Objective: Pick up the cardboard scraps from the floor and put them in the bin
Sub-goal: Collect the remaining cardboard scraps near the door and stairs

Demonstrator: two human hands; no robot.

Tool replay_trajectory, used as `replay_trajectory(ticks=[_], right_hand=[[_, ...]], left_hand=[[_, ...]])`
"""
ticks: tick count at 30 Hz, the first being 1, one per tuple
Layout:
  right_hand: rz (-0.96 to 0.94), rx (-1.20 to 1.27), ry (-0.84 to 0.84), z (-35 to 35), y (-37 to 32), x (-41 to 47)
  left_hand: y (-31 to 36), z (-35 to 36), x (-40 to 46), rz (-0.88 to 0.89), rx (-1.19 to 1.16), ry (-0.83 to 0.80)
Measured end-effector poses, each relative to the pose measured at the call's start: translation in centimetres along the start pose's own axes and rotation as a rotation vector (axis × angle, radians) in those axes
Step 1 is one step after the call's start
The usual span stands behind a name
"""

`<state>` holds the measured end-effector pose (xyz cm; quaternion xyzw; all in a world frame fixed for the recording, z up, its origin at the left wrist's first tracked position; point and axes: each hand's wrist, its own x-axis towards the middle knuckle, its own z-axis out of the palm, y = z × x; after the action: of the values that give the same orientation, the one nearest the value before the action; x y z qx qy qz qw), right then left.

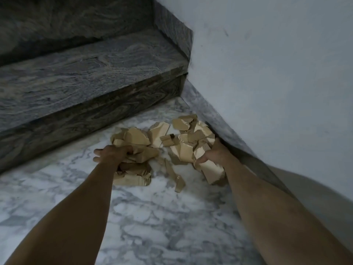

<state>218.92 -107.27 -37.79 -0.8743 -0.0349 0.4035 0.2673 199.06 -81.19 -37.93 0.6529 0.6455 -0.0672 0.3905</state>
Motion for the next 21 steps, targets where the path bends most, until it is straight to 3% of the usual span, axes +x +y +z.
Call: replay_trajectory(ticks=[5,9,21], right_hand=[[0.058,-0.191,0.155,1.7,-1.0,0.5],[0.088,-0.338,0.203,1.7,-1.8,-0.7],[0.11,-0.001,0.222,2.5,-0.7,-0.8]], left_hand=[[1.1,0.6,0.4,0.131,-0.102,-0.022],[0.9,0.2,0.1,0.056,-0.187,-0.073],[-0.2,-0.2,-0.8,0.022,-0.422,-0.438]])
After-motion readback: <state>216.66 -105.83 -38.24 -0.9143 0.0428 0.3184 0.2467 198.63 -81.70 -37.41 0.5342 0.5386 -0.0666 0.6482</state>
